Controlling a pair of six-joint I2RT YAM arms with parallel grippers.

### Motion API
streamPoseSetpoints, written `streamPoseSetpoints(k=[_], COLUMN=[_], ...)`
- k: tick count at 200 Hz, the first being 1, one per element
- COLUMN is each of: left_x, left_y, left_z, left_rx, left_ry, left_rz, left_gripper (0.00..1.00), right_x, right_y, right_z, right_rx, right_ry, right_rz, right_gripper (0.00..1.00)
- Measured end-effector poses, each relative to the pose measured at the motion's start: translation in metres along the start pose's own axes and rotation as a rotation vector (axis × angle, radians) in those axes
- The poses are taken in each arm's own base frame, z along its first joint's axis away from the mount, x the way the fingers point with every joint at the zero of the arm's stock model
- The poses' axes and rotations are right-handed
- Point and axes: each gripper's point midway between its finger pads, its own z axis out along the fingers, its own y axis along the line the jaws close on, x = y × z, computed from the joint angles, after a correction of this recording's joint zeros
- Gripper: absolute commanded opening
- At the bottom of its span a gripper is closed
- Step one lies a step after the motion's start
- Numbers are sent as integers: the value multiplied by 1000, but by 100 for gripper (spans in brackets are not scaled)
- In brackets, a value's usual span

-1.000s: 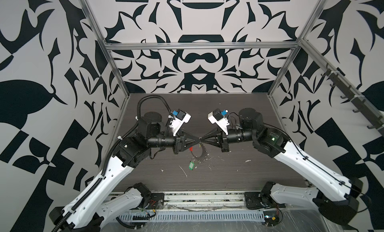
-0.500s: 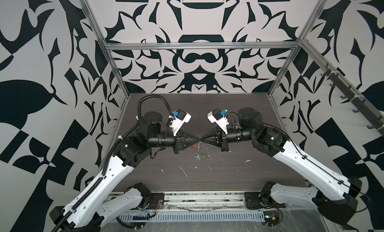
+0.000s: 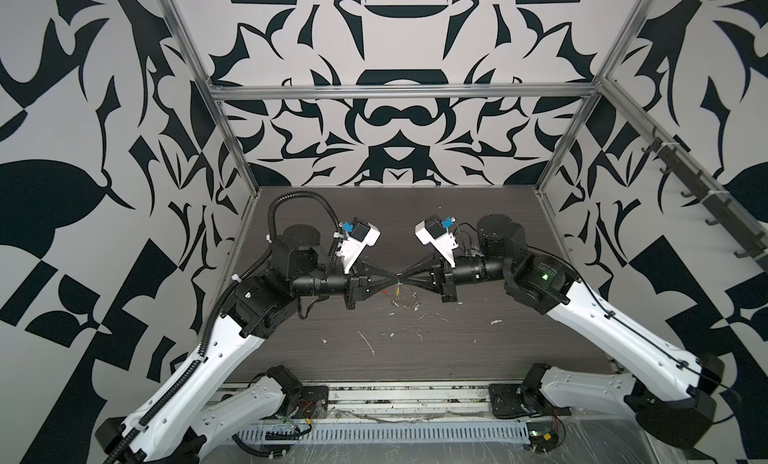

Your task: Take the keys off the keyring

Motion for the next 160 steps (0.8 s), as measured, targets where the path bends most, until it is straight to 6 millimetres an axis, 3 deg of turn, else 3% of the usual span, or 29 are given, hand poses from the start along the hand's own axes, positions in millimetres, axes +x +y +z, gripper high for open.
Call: streamPoseSetpoints(k=[38,95,160], left_x=[-3,-9,-17], left_y=[-5,-12,-14], left_z=[-6,-11,-13], left_rx=[1,8,13], left_ry=[-29,-64,-95], left_rz=[27,57,76], left_gripper=[0,0,0], right_x=[-4,-14,18], right_y=[-3,1,-16], right_z=[-3,-23,-25], right_rx=[36,116,179], right_ry=[-20,-87,-66], right_rz=[-24,-80,-63], right_gripper=[31,39,50])
